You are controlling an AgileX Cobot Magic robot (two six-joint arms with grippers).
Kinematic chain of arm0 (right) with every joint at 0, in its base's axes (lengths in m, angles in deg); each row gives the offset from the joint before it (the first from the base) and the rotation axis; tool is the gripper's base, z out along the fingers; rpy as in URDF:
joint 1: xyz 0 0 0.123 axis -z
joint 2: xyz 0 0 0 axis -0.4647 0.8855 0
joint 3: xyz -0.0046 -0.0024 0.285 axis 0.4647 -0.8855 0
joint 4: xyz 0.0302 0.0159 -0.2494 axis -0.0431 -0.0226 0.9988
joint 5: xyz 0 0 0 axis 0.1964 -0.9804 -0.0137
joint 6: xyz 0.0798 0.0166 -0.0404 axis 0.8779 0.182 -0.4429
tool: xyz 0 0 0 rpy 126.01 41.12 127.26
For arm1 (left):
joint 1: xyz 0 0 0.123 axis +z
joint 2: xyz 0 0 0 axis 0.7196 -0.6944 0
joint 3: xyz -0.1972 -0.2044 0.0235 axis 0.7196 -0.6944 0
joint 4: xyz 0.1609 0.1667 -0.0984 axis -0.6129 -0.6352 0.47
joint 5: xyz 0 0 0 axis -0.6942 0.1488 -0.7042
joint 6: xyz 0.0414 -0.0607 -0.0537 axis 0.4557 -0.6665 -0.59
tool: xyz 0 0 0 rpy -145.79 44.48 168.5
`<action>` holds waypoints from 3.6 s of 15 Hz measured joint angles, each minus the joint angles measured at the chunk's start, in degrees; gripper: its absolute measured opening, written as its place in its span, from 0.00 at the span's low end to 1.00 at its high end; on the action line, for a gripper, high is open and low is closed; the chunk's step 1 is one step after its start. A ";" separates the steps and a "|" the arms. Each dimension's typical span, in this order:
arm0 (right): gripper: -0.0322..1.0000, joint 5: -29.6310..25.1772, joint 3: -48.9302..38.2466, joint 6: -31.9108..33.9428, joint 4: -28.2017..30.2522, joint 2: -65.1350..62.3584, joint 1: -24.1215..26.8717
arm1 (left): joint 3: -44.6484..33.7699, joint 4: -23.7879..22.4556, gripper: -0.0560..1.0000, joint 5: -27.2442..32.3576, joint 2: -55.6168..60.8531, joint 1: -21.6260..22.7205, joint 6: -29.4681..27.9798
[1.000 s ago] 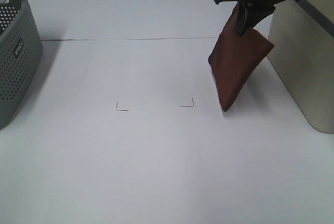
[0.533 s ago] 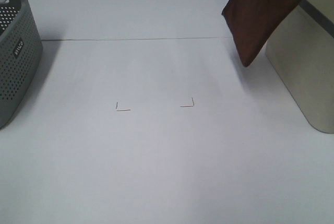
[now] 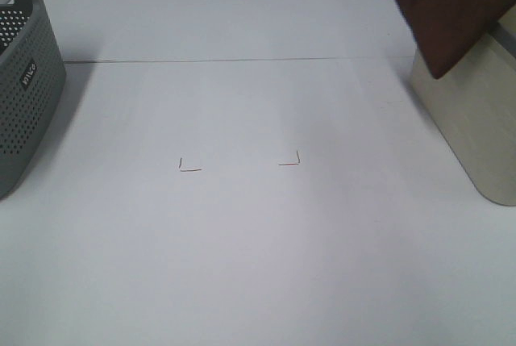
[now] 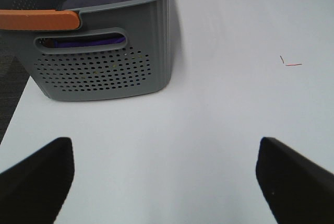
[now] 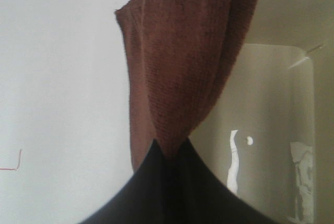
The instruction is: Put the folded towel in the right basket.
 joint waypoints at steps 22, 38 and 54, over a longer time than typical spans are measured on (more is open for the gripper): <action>0.84 0.11 -0.46 -4.93 -15.70 -4.53 16.21 | 0.00 0.00 0.89 0.00 0.00 0.00 0.00; 0.84 0.11 -64.46 -4.87 -4.13 -62.85 7.68 | 0.00 0.00 0.89 0.00 0.00 0.00 0.00; 0.84 6.07 -91.33 -4.87 -1.60 -110.24 4.64 | 0.00 0.00 0.89 0.00 0.00 0.00 0.00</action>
